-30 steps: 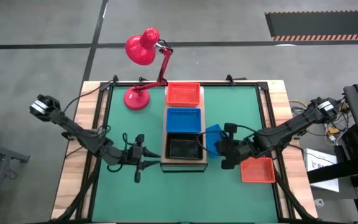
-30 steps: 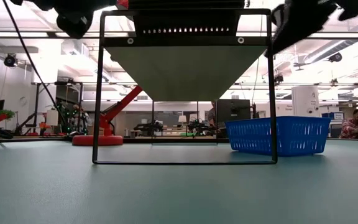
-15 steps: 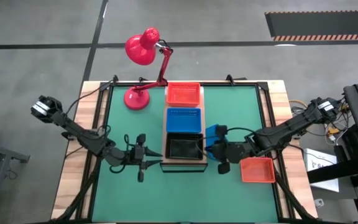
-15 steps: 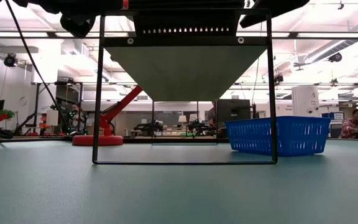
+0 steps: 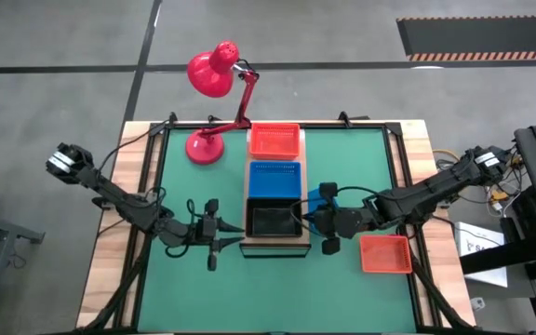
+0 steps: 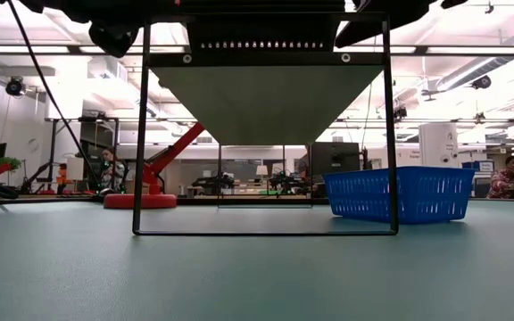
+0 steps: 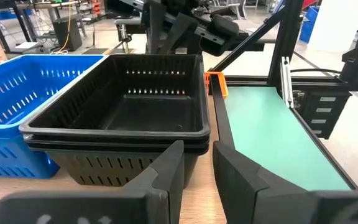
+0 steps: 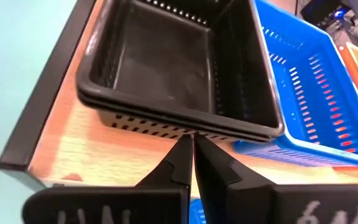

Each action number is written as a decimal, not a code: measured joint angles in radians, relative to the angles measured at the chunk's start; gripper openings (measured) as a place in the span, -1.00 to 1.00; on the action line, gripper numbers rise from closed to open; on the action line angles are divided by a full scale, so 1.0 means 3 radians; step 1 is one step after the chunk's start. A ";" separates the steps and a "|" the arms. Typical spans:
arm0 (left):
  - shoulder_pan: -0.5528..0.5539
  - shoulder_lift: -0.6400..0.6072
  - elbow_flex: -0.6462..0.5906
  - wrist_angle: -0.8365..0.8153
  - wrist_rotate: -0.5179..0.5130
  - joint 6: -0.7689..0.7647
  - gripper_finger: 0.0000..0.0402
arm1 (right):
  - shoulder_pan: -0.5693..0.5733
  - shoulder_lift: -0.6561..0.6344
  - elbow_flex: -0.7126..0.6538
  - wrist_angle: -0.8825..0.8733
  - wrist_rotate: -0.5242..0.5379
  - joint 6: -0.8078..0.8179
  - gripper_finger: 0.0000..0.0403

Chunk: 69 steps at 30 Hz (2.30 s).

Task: Stack baskets on shelf by color
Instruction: Adjust the black bins on the shelf, then stack the blue bin on top of the blue bins on the shelf

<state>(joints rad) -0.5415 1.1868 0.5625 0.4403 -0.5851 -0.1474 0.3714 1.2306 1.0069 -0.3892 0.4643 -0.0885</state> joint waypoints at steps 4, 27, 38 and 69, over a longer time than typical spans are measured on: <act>-0.0045 -0.0138 0.0000 -0.0026 0.0035 -0.0007 -0.65 | 0.0015 -0.0134 0.0055 -0.0309 -0.0005 0.0116 -0.96; -0.0094 -0.0741 0.0045 0.0201 0.0029 0.1996 -0.65 | 0.0239 -0.0202 -0.0492 -0.0686 -0.0502 0.2074 -0.50; -0.0094 -0.0801 0.0043 0.0194 0.0026 0.2097 -0.65 | 0.0243 0.0349 -0.0737 -0.0111 -0.0025 0.2305 -0.18; -0.0094 -0.0842 0.0015 0.0195 0.0014 0.1994 -0.65 | 0.0171 0.0517 -0.0707 -0.0293 0.0017 0.2625 -0.94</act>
<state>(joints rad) -0.5697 0.9341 0.5671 0.4988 -0.5808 0.4507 0.4229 1.3857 0.7948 -0.4771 0.4695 0.6991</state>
